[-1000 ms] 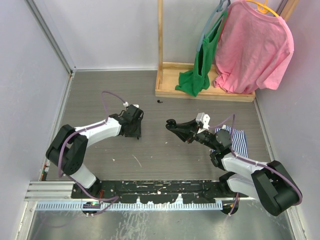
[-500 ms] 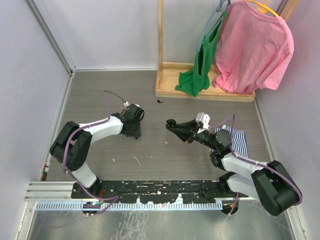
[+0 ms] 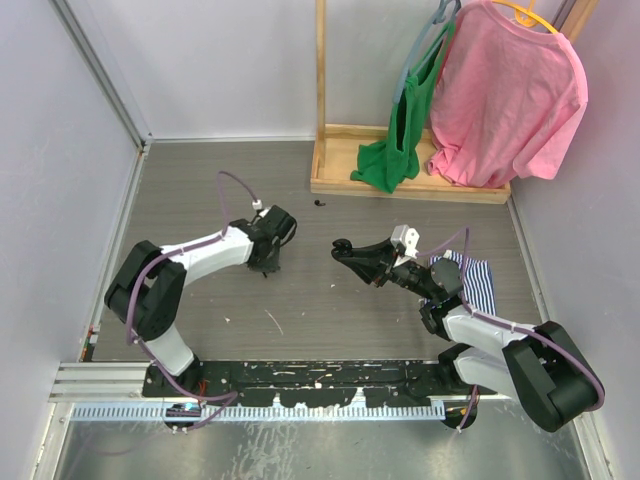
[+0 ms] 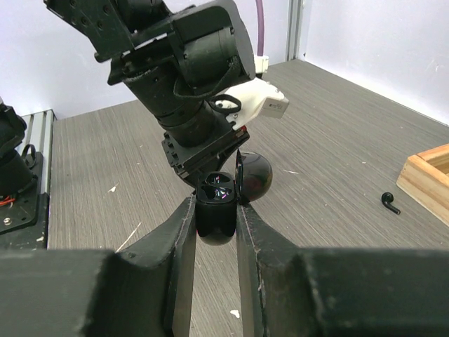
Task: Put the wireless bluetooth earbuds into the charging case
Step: Adjust the earbud at the center of the board.
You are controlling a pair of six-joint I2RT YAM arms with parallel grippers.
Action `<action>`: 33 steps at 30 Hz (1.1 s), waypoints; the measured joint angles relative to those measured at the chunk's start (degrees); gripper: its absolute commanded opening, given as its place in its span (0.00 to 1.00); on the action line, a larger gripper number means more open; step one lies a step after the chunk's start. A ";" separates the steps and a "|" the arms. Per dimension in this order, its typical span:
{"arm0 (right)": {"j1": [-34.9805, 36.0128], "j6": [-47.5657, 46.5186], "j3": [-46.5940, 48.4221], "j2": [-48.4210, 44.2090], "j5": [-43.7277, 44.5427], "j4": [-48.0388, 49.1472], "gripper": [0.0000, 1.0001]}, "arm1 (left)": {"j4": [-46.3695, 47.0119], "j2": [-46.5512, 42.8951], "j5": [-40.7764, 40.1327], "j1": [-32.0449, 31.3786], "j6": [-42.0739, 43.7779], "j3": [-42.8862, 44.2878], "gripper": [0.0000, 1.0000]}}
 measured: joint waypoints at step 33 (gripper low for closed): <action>0.00 -0.02 0.02 -0.74 0.48 -1.53 0.01 | -20.17 14.47 -11.19 -6.10 3.85 16.31 0.36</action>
